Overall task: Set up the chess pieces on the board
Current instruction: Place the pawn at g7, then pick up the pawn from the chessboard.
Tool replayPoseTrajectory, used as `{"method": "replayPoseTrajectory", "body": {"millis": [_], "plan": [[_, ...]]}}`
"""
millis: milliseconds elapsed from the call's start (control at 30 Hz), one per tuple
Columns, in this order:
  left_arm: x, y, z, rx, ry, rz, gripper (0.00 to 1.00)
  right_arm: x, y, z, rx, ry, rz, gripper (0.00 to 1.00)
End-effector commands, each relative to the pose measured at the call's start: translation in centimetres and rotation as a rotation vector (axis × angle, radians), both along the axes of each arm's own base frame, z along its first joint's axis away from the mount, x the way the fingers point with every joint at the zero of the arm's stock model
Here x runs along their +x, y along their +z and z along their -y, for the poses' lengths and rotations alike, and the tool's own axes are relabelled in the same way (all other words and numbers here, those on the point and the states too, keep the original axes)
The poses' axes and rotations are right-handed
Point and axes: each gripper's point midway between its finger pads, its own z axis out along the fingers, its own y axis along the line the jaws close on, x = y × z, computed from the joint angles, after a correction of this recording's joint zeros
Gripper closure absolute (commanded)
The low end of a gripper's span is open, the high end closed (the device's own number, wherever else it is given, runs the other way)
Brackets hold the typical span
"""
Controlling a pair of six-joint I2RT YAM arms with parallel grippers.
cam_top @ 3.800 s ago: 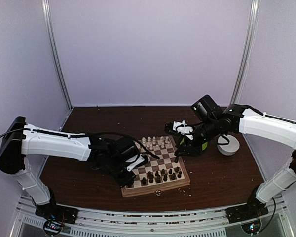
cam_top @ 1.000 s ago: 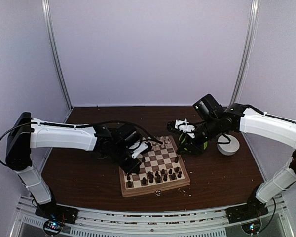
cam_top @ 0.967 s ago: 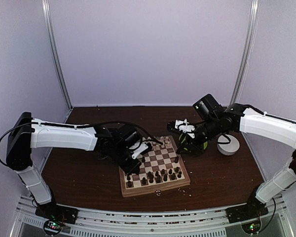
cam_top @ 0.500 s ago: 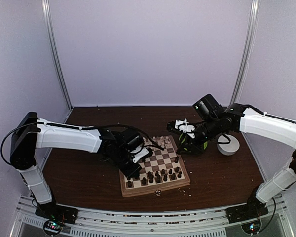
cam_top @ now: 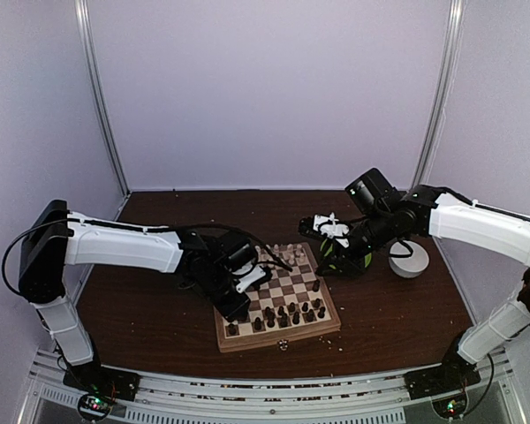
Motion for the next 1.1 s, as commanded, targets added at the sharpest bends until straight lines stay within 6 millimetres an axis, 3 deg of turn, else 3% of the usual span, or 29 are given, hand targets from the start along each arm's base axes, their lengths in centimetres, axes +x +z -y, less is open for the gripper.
{"method": "replayPoseTrajectory", "body": {"millis": [0, 267, 467, 600, 933, 1067], "plan": [[1.6, 3.7, 1.7, -0.071, -0.005, 0.096, 0.76, -0.2, -0.4, 0.3, -0.009, 0.0, -0.016, 0.62], [4.0, 4.4, 3.8, -0.125, 0.033, 0.152, 0.72, -0.1, -0.3, 0.4, -0.008, -0.004, -0.012, 0.63], [8.1, 5.1, 3.2, -0.131, 0.155, 0.217, 0.69, -0.1, -0.3, 0.4, -0.011, -0.005, -0.009, 0.63], [9.6, 4.8, 3.4, -0.149, 0.179, 0.209, 0.68, -0.1, -0.3, 0.5, -0.013, -0.008, -0.005, 0.63], [10.0, 2.0, 4.3, -0.122, 0.152, 0.154, 0.68, 0.1, -0.5, 0.5, -0.02, -0.008, -0.007, 0.63], [10.0, 1.5, 4.2, -0.113, 0.153, 0.149, 0.75, 0.0, -0.6, 0.5, -0.019, -0.006, -0.011, 0.63]]}}
